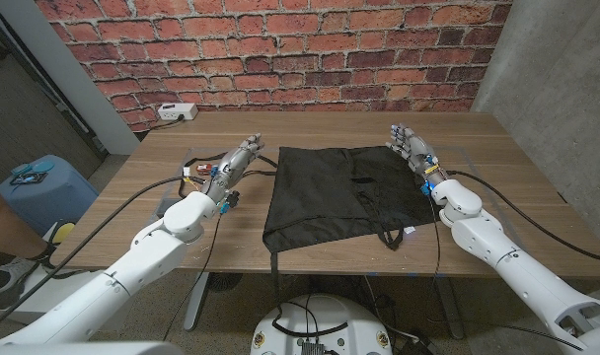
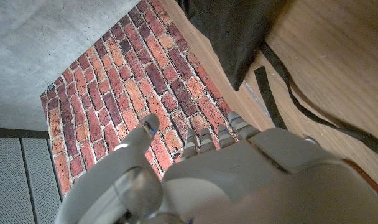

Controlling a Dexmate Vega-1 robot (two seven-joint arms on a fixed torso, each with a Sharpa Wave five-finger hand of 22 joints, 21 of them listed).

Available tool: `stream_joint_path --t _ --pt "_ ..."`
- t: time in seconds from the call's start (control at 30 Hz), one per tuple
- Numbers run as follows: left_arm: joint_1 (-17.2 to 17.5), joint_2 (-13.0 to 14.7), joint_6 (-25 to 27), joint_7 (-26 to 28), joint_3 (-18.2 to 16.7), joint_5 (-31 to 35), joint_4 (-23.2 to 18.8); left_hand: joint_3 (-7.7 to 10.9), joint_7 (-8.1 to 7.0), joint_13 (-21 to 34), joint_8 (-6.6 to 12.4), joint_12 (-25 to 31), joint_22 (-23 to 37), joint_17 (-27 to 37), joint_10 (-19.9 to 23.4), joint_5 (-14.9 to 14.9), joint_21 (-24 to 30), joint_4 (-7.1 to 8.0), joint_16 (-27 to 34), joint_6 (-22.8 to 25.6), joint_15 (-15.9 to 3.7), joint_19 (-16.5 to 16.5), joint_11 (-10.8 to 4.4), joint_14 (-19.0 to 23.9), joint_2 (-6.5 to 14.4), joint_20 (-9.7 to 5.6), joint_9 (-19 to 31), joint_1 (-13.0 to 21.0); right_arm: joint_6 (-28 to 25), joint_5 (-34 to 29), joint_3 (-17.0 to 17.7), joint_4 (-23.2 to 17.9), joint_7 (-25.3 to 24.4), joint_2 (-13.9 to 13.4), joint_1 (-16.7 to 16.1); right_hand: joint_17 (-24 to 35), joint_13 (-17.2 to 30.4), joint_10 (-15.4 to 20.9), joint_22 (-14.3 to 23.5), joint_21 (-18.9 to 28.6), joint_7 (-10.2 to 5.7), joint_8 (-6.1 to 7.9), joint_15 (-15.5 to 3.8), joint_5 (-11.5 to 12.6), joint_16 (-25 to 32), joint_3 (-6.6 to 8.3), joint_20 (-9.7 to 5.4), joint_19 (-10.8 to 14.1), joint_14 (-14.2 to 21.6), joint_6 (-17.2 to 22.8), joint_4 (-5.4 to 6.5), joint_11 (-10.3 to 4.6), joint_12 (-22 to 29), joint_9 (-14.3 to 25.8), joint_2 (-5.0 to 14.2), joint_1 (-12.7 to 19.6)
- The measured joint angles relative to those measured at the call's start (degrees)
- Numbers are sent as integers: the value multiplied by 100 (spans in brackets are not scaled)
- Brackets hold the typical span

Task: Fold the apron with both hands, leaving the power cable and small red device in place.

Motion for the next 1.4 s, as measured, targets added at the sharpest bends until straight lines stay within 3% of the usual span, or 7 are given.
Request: stream_joint_path --t 0.77,1.4 --pt "366 574 396 153 -31 676 -847 -39 -50 1 0 0 -1 15 0 113 -61 -87 0 32 -31 20 1 -31 -15 19 1 74 135 -13 -14 196 218 -17 143 -27 0 -19 0 0 21 0 -8 0 0 28 0 0 -7 -22 -28 19 0 0 0 0" --pt "689 1057 616 228 -146 1470 -1437 -145 -50 1 0 0 30 41 0 135 -123 19 23 31 -31 22 2 -30 33 21 1 26 201 -14 44 162 234 -80 56 -53 0 -19 -1 0 20 0 -8 0 0 45 0 0 -7 -22 -45 19 0 -1 0 0"
